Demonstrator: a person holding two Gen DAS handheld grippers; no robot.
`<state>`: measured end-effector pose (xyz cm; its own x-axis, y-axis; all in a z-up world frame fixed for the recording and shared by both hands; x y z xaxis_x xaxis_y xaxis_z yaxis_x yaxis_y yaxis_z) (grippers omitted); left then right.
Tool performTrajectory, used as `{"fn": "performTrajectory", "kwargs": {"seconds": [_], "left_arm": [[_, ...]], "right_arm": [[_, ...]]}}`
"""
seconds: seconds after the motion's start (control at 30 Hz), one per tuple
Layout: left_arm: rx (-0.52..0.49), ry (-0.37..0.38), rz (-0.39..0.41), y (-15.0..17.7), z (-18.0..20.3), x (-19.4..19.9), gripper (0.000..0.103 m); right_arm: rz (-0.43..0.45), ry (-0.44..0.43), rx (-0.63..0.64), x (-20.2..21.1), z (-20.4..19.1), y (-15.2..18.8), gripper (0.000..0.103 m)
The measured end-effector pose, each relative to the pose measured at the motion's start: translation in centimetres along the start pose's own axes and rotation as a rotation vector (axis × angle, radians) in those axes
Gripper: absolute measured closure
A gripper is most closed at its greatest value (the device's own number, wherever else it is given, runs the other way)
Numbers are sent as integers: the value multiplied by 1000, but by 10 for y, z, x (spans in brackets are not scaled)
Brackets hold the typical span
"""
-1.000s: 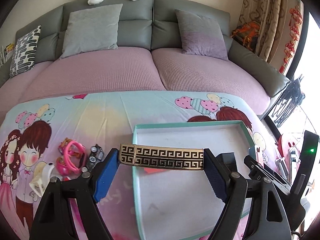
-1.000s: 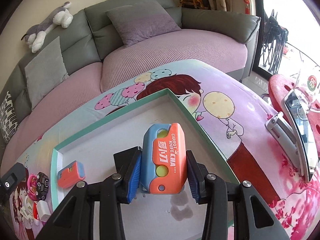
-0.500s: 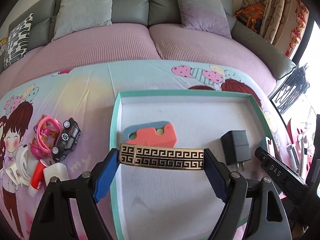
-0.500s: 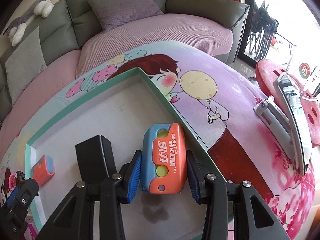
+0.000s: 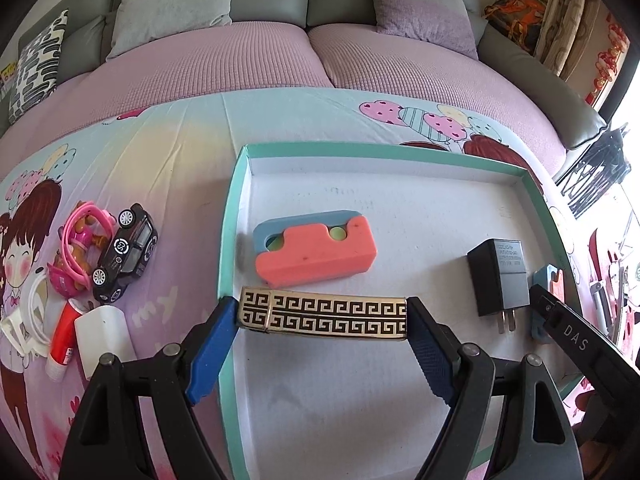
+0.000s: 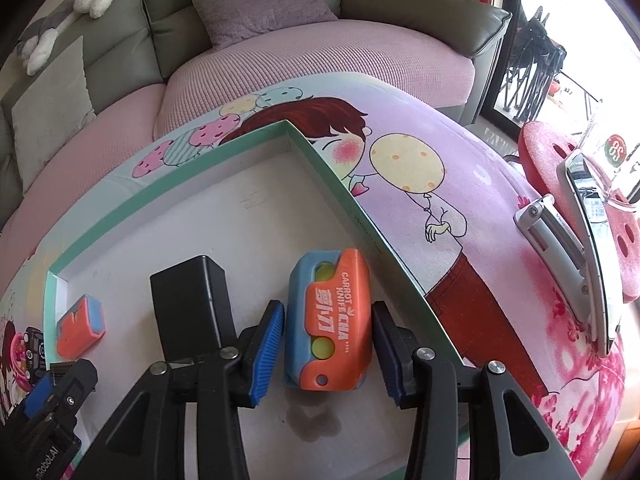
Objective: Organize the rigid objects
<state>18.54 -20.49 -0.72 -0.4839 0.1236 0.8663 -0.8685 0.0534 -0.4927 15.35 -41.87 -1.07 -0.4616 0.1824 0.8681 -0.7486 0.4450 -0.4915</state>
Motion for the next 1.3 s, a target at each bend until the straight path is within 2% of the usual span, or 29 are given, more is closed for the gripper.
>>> {"fn": "performTrajectory", "kwargs": {"seconds": [0.07,0.43,0.5,0.6,0.63,0.83,1.1,1.3], "left_arm": [[-3,-6,10,-4,1,2,20],[32,-20,74,-13,-12,27,15],[48,-37,88,-14,-17,30,5],[77,-67,117,-17,-26,34,5],[91,-70,129,-18,-30,36,5],[192,-120,201,-23,-55,45,2],[278,-176,213,-21,-81,43,0],[276,-194,213,-20,-88,45,0]], "right_arm": [[14,-8,-3,3,0,-2,42],[54,-55,12,12,-7,-6,24],[50,-71,13,12,-9,-6,16],[46,-85,28,10,-14,-4,3],[49,-85,35,11,-15,-4,2],[72,-103,20,14,-15,-6,0],[69,-130,40,16,-24,-5,0],[101,-160,57,25,-34,-8,0]]}}
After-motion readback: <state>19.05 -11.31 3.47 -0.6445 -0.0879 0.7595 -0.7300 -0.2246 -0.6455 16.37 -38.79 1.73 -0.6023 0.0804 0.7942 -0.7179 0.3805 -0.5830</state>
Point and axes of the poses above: each gripper's, at about its wrist camera, not at the fingertips, and x roughly against the way its jaws point, z to its right, y to its underside, the point moved 6 cm from there along -x, roughly the way its jaws point, and after that the axes turned 1 degree about -y, right-handed, at the moved point
